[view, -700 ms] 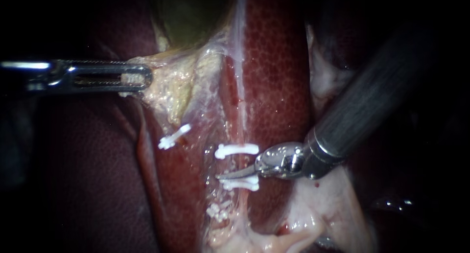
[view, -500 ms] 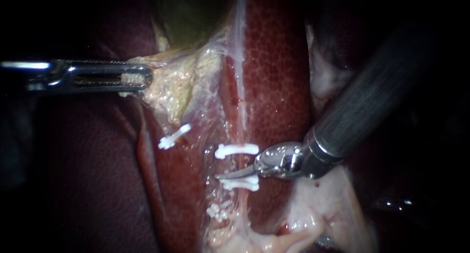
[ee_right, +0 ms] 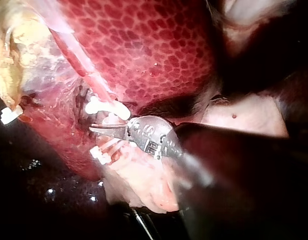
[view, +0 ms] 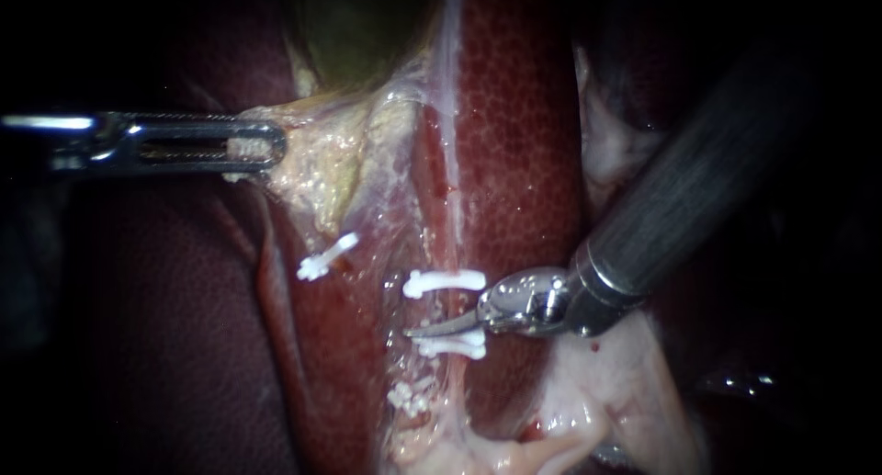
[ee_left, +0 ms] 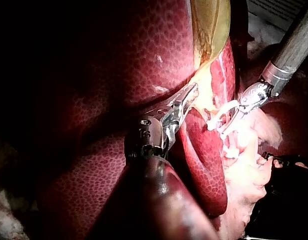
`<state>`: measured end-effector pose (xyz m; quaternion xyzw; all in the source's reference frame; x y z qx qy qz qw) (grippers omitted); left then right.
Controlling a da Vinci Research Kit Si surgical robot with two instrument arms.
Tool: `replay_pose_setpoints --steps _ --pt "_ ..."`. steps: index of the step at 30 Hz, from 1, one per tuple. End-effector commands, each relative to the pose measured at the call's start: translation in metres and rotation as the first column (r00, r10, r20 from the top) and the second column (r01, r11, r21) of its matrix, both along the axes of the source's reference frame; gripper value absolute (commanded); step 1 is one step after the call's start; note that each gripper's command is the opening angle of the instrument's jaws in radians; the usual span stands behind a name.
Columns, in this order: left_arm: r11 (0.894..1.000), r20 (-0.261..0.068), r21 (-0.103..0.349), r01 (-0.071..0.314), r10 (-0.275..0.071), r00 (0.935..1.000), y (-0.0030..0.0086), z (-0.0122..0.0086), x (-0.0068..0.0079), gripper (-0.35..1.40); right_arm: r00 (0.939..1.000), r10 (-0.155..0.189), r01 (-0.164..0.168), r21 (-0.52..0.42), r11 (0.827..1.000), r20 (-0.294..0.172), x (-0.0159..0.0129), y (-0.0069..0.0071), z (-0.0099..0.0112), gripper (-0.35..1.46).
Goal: Go to the cutting position right tube
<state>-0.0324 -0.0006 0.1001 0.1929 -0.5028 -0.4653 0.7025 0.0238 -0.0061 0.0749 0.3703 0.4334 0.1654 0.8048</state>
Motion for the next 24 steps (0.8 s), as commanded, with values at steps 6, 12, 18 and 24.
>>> replay_pose_setpoints --steps 6,12,18,24 --pt "1.0 0.0 0.0 0.0 0.0 1.0 0.0 0.0 0.0001 -0.35 0.9998 0.012 -0.012 -0.002 1.0 -0.017 -0.0021 0.0001 -0.0008 1.28" --pt "1.0 0.0 0.0 0.0 0.0 1.0 0.0 0.0 0.0001 -0.35 0.9997 0.003 -0.003 0.002 1.0 -0.023 -0.0042 0.0001 -0.0017 1.33" --pt "1.0 0.0 0.0 0.0 0.0 1.0 0.0 0.0 0.0001 -0.35 0.9997 0.004 -0.004 0.005 1.0 -0.024 -0.0057 0.0009 -0.0021 1.33" --pt "1.0 0.001 0.0 0.0 0.0 1.0 0.0 0.0 0.0001 -0.35 0.9997 0.007 -0.007 0.005 1.0 -0.022 -0.0062 0.0016 -0.002 1.31"
